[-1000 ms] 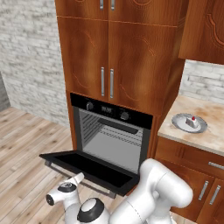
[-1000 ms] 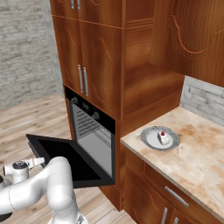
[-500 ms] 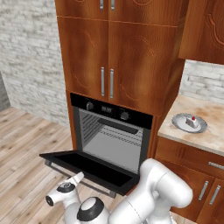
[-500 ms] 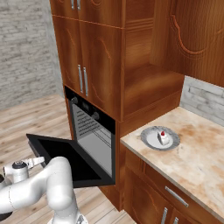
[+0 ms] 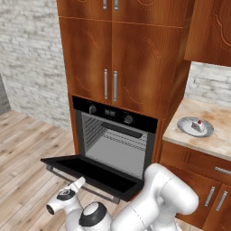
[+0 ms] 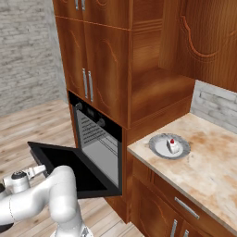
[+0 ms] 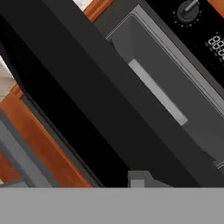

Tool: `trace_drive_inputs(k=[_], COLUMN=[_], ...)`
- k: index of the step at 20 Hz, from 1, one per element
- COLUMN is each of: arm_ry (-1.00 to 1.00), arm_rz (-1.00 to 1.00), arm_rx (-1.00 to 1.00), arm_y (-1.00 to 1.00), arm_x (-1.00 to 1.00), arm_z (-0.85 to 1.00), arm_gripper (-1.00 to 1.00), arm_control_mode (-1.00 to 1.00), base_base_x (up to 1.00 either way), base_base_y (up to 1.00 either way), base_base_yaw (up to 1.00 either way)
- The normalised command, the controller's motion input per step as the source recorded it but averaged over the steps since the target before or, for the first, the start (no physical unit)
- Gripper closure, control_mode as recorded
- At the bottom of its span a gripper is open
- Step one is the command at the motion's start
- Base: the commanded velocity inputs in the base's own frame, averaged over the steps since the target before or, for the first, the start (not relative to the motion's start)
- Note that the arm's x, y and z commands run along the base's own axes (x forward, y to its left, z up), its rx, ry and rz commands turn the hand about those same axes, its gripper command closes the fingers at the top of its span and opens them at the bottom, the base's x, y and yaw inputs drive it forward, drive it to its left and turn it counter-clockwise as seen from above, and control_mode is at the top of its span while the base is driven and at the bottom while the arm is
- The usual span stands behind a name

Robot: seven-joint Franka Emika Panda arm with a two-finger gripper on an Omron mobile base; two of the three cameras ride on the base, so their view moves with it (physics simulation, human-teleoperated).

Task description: Take the baked cake out of the oven and place it on the plate for cooling. Then close the oven door.

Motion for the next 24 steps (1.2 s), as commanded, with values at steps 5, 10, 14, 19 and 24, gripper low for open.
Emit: trace_drive_inputs(k=[5,10,14,19,24], arm_ry=[-0.29,-0.32,-0.30,-0.26,-0.20], arm_rz=[0.00,0.00,0.00,0.00,0.00], arm_rx=[-0.18,-0.16,-0.16,-0.18,-0.19], arm_y=[-0.36,-0.36,-0.37,-0.38,-0.39], arm_x=[0.74,0.74,0.75,0.74,0.76], arm_z=[0.03,0.04,0.01,0.00,0.00], arm_gripper=[-1.00,-1.00,-1.00,-1.00,-1.00], arm_control_mode=[-1.00,-1.00,-1.00,-1.00,-1.00], base_base_x=[0.00,0.00,0.00,0.00,0.00], base_base_y=[0.00,0.00,0.00,0.00,0.00], base_base_yaw=[0.00,0.00,0.00,0.00,0.00])
